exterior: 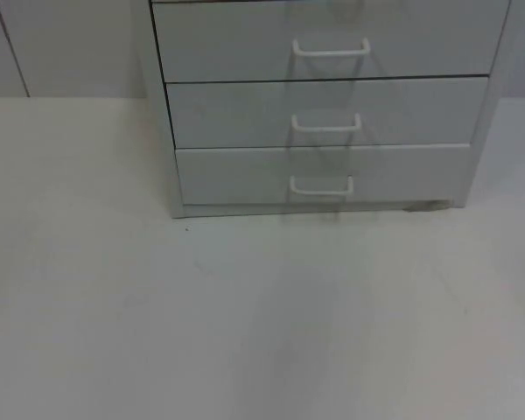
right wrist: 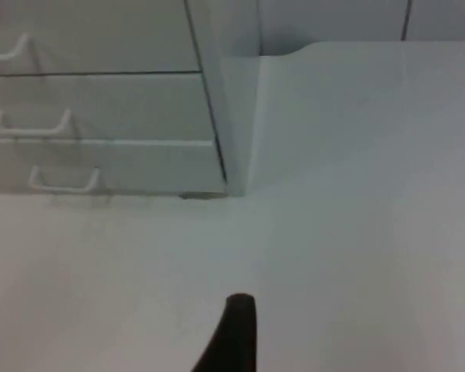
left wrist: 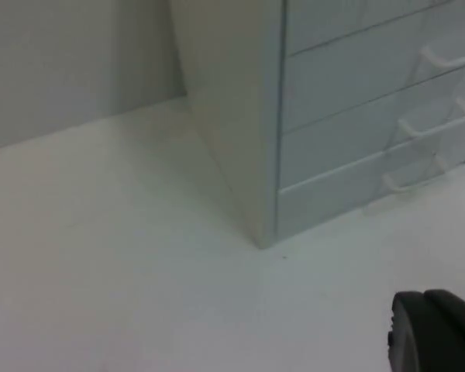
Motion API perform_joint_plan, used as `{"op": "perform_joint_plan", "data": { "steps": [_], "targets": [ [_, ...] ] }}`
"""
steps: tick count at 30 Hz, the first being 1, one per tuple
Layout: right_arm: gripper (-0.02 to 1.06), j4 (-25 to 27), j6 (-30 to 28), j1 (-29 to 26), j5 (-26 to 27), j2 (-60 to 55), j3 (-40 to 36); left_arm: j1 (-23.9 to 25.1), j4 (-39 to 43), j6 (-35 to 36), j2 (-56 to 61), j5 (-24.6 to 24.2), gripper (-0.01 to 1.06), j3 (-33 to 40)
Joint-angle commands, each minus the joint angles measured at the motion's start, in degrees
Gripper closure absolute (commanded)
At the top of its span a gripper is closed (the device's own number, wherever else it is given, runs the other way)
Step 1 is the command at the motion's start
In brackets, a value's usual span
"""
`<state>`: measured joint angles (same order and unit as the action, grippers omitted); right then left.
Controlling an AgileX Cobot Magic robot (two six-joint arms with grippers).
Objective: Open the drawer with the left hand, place the block into the drawer with the right hand, then close the drawer with the left hand.
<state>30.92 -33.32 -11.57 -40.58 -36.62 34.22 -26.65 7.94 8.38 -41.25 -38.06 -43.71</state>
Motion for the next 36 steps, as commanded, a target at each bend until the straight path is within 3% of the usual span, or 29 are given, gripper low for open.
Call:
{"op": "perform_joint_plan", "data": {
  "steps": [1,7,13,20,27,34,36],
  "targets": [
    [0.27,1.26,-2.41,1.85,-0.59,0.23,-0.11,0.11,-4.02,-2.31,1.33,1.01,1.05,0.39],
    [0.27,-0.64,-3.18,14.20,-0.36,0.23,-0.11,0.11,-13.71,-11.62,7.60,1.05,1.05,2.07],
    [0.27,-0.80,-2.84,21.58,0.46,0.23,0.00,0.11,-14.13,-11.59,16.19,1.17,1.05,8.87],
    [0.27,-0.76,-2.21,22.25,0.59,1.61,0.00,0.11,-14.81,-11.59,27.04,-1.56,1.05,12.07],
    [0.27,-1.47,-1.61,22.25,0.61,12.05,0.00,0.11,-14.34,-11.33,35.98,-9.02,1.05,12.18],
    [0.27,-4.99,4.75,22.25,-4.93,19.94,0.00,0.11,-10.84,-6.72,41.25,-15.00,1.05,13.66],
    [0.27,-9.42,9.76,22.25,-7.26,23.06,0.00,0.11,-9.11,-5.04,41.25,-16.78,1.05,13.66]
  ]
}}
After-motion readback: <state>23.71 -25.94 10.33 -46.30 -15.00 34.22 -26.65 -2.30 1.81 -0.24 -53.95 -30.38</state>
